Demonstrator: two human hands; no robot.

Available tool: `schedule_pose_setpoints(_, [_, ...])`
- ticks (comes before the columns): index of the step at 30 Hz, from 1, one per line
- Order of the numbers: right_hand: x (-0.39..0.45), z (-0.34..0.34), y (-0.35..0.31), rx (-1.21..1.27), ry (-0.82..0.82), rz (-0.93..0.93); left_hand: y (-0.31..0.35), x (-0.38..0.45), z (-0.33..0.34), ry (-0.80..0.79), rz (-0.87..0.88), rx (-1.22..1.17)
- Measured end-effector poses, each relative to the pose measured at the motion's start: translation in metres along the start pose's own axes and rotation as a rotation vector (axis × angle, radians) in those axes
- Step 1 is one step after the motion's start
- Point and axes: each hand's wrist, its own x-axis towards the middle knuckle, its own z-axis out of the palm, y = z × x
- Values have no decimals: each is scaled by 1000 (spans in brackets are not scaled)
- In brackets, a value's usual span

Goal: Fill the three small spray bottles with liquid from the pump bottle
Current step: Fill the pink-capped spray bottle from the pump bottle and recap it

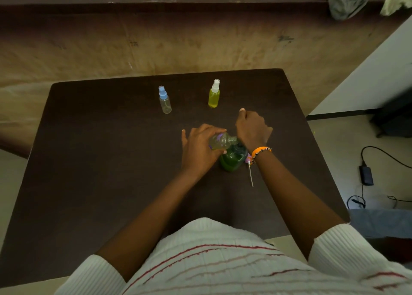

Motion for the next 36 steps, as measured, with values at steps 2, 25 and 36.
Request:
schedule_pose_setpoints(2, [1, 3, 2, 4, -51, 30, 0, 0, 0, 1, -3, -4])
schedule_pose_setpoints(25, [3, 9, 9, 1, 26, -9, -2, -1, 4, -12, -24, -4])
schedule_pose_setpoints(36, [5, 7, 3, 38, 23, -128, -5, 0, 3, 15, 14, -23])
